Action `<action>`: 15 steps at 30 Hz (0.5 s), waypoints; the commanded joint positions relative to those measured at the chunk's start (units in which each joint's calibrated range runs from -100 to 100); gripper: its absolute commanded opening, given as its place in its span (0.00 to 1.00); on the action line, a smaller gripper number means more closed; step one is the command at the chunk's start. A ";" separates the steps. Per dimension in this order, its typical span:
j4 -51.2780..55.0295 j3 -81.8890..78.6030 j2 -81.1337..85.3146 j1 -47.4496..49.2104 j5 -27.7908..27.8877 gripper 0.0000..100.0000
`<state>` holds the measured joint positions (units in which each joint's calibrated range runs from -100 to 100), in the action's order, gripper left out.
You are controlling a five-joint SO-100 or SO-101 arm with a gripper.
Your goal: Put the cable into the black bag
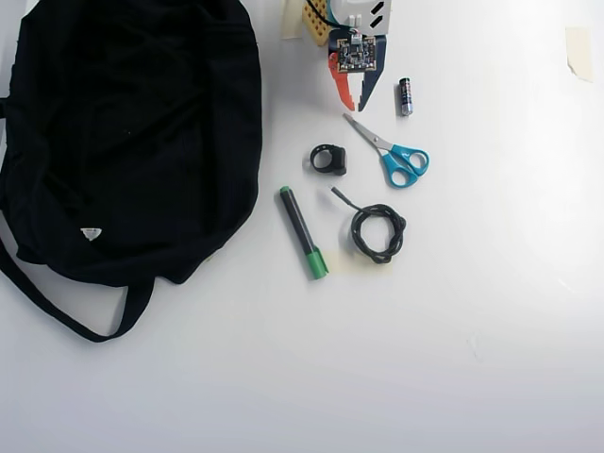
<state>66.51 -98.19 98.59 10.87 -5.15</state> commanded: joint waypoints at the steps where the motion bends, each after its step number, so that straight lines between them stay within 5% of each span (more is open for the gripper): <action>1: -0.01 -1.09 0.33 -0.18 0.28 0.02; 15: -0.01 -1.09 0.33 0.20 0.28 0.02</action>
<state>66.51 -98.19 98.59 10.87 -5.15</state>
